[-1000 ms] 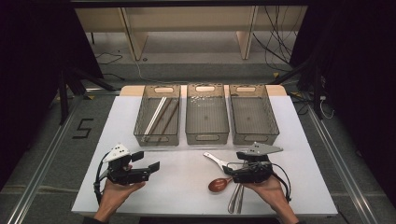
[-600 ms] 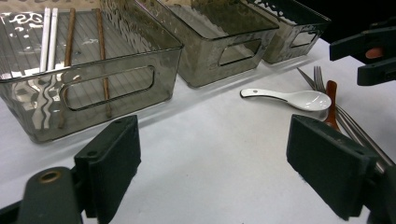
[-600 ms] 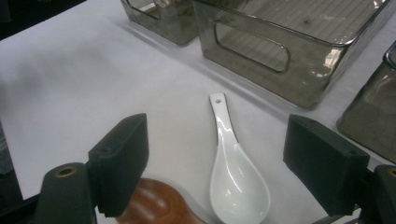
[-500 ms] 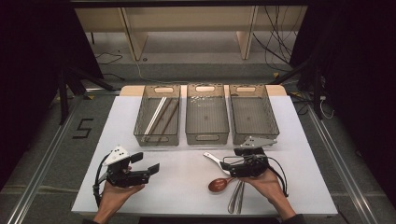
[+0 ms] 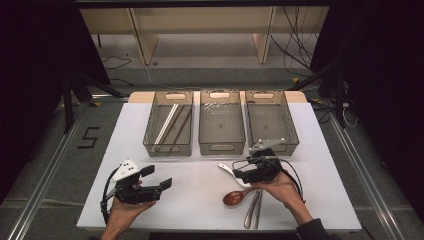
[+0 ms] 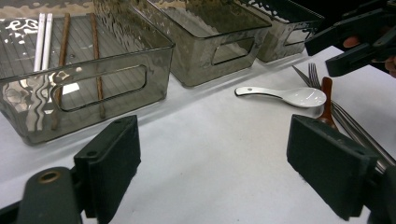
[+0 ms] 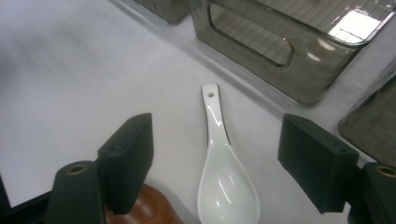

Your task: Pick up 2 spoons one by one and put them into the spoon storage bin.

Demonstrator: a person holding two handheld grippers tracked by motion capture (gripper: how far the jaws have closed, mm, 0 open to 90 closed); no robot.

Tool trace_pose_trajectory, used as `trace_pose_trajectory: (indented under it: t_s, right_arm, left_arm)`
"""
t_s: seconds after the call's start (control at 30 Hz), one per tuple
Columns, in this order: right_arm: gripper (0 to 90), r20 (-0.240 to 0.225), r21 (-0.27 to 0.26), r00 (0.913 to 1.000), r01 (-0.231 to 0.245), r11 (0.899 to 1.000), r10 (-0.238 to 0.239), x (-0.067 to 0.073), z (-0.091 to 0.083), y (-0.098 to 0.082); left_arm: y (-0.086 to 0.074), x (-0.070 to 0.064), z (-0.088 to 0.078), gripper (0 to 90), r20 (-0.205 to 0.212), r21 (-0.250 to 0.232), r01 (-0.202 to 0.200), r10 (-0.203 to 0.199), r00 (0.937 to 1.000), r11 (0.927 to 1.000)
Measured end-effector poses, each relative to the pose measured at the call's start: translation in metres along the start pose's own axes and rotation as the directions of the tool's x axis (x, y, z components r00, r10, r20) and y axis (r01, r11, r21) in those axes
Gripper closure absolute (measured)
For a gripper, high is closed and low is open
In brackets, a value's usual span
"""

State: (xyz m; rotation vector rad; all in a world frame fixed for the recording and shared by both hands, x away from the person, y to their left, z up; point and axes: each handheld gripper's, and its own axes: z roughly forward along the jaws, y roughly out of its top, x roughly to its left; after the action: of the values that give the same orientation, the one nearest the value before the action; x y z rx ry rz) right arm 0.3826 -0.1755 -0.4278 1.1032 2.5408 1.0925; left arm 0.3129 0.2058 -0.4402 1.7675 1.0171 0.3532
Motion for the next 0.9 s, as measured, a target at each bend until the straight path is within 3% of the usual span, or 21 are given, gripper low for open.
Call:
trace_pose_trajectory:
  t_s: [0.27,0.47,0.9]
  right_arm:
    - [33.5,-0.003,0.102,0.9999,0.015,0.995,-0.015,0.000,0.021,0.010]
    - [39.1,-0.008,0.170,0.9998,0.017,0.985,-0.016,-0.002,0.036,0.014]
    - [51.5,-0.020,0.255,0.9997,0.018,0.967,-0.013,-0.005,0.055,0.016]
  left_arm:
    - [-0.002,-0.002,0.000,16.3,0.019,-0.012,0.013,-0.012,0.9998,0.9998]
    - [-0.002,-0.002,0.001,16.1,0.022,-0.010,0.005,-0.005,0.9997,0.9999]
    - [-0.002,-0.004,0.000,16.0,0.025,-0.017,-0.008,0.009,0.9996,0.9998]
